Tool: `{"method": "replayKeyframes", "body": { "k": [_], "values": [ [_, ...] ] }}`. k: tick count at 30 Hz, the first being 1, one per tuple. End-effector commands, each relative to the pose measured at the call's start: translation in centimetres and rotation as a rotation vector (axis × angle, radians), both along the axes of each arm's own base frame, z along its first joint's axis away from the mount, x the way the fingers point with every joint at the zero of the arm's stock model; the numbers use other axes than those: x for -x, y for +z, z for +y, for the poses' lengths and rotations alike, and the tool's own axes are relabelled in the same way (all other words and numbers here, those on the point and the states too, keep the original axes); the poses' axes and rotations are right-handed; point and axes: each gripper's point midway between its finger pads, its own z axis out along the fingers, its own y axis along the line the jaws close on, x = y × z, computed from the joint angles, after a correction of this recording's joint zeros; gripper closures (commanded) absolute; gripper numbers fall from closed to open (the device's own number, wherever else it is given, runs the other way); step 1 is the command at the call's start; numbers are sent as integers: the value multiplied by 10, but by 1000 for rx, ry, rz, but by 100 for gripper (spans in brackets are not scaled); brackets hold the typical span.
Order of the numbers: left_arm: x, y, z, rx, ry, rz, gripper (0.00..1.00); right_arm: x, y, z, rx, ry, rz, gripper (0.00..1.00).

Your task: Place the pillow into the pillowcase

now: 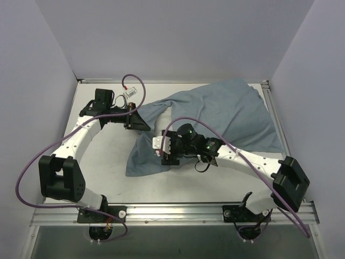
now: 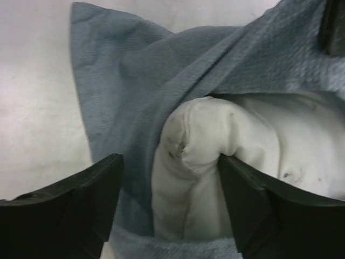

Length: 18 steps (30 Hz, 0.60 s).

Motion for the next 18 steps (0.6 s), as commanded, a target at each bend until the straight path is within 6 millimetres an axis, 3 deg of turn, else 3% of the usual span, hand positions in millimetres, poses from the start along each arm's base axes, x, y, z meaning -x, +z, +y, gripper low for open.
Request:
{"method": "replayKeyframes", "body": {
  "k": [1, 2, 5, 6, 7, 8, 9, 12, 15, 16, 18],
  "values": [
    [11, 24, 0, 55, -31, -67, 100, -67, 47, 20, -76, -130, -304, 32],
    [11, 25, 0, 53, -29, -71, 100, -73, 45, 19, -61, -124, -337, 47],
    [13, 33, -1, 63, -40, -86, 100, -87, 48, 10, -62, -159, -322, 68],
    [14, 37, -1, 70, -48, -91, 100, -92, 68, 12, -104, -179, -323, 92],
    [18, 43, -2, 89, -67, -86, 100, -97, 83, 14, -145, -209, -303, 100],
    [20, 48, -2, 98, -77, -88, 100, -101, 84, 8, -164, -257, -216, 100],
    [22, 52, -3, 110, -86, -88, 100, -106, 114, 15, -220, -274, -196, 100],
    [31, 77, -9, 160, -141, -101, 100, -104, 75, 24, -148, -276, -6, 100],
    [29, 103, -11, 185, -146, -115, 100, -89, 17, 36, -111, -272, 214, 100],
    [25, 109, -11, 189, -137, -134, 100, -83, -16, 34, -71, -287, 304, 100],
    [15, 120, -6, 207, -85, -83, 100, -66, -47, 35, -38, -289, 415, 100]
  ]
}}
